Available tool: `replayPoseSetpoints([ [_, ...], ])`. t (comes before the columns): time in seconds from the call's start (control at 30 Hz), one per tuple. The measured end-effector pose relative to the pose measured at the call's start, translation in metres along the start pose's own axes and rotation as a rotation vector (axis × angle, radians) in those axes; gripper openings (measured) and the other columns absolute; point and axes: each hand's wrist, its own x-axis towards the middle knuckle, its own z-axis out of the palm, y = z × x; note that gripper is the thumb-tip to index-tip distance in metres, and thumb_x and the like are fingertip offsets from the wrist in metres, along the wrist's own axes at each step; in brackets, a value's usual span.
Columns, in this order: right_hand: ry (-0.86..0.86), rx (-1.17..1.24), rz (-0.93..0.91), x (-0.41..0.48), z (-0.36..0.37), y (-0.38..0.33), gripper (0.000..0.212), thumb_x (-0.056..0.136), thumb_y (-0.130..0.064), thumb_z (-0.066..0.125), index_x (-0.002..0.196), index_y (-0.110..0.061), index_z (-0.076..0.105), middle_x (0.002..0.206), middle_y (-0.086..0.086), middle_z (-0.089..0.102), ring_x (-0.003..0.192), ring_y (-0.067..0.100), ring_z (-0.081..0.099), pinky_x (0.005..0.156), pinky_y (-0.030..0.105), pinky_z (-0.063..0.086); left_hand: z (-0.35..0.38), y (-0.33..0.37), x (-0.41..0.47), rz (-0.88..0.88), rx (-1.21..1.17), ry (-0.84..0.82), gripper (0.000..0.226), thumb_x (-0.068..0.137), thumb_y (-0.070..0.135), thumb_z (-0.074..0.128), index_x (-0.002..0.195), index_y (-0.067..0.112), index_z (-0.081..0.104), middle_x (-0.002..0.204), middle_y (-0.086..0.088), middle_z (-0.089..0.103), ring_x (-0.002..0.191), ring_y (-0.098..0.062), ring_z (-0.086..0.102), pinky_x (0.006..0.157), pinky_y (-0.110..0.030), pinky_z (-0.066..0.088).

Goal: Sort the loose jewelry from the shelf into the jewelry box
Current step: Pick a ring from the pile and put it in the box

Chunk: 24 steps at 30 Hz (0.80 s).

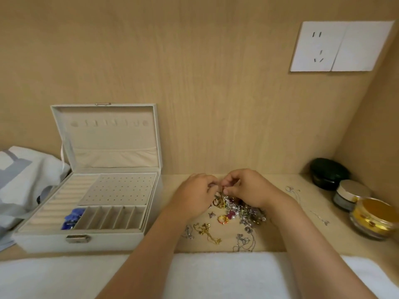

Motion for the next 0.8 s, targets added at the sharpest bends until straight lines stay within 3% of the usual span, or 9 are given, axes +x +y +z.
replayPoseSetpoints([
  [0.1, 0.007, 0.184, -0.003, -0.003, -0.005, -0.002, 0.013, 0.089, -0.006, 0.071, 0.097, -0.017, 0.071, 0.083, -0.004, 0.067, 0.059, -0.006, 0.058, 0.059, 0.012, 0.046, -0.005, 0.008, -0.001, 0.019, -0.155, -0.008, 0.029, 0.101, 0.033, 0.052, 0.128, 0.033, 0.062, 0.111, 0.015, 0.069, 0.099, -0.007, 0.064, 0.092, -0.031, 0.053],
  [0.2, 0.036, 0.305, -0.009, -0.005, -0.011, -0.007, 0.014, 0.092, -0.002, 0.066, 0.105, -0.008, 0.067, 0.084, 0.004, 0.065, 0.050, -0.001, 0.055, 0.049, 0.015, 0.046, -0.006, 0.014, -0.001, 0.006, -0.350, -0.011, 0.039, 0.095, 0.033, 0.063, 0.134, 0.033, 0.058, 0.105, 0.018, 0.071, 0.098, 0.001, 0.065, 0.093, -0.026, 0.051],
  [0.3, 0.095, 0.396, 0.004, -0.006, -0.015, -0.011, 0.018, 0.088, -0.008, 0.073, 0.104, -0.008, 0.065, 0.080, 0.005, 0.067, 0.048, 0.007, 0.054, 0.045, 0.019, 0.045, -0.006, 0.013, 0.001, -0.003, -0.485, 0.033, 0.046, 0.090, 0.029, 0.071, 0.134, 0.031, 0.059, 0.099, 0.014, 0.074, 0.093, 0.001, 0.068, 0.091, -0.025, 0.053],
  [0.47, 0.122, 0.438, 0.039, -0.005, -0.014, -0.014, 0.017, 0.083, -0.025, 0.079, 0.093, -0.012, 0.074, 0.073, 0.001, 0.073, 0.050, 0.012, 0.053, 0.050, 0.028, 0.044, -0.009, 0.011, 0.004, -0.031, -0.531, 0.067, 0.039, 0.084, 0.022, 0.078, 0.122, 0.026, 0.069, 0.086, 0.011, 0.069, 0.075, 0.007, 0.063, 0.078, -0.014, 0.051],
  [0.6, 0.089, 0.284, 0.063, -0.010, -0.022, -0.009, 0.015, 0.089, -0.031, 0.073, 0.089, -0.017, 0.074, 0.079, 0.001, 0.075, 0.053, 0.015, 0.058, 0.054, 0.033, 0.050, -0.008, 0.009, 0.005, -0.117, -0.507, 0.059, 0.025, 0.087, 0.023, 0.075, 0.110, 0.029, 0.070, 0.082, 0.008, 0.065, 0.064, 0.008, 0.057, 0.063, -0.009, 0.045],
  [0.8, -0.085, -0.105, 0.240, -0.011, -0.030, -0.002, 0.026, 0.068, -0.048, 0.087, 0.077, -0.025, 0.079, 0.078, -0.006, 0.074, 0.080, 0.010, 0.067, 0.078, 0.030, 0.054, -0.013, 0.008, 0.008, -0.143, -0.541, 0.069, 0.021, 0.087, 0.020, 0.074, 0.097, 0.031, 0.060, 0.073, 0.003, 0.066, 0.078, -0.020, 0.071, 0.074, -0.025, 0.051],
])
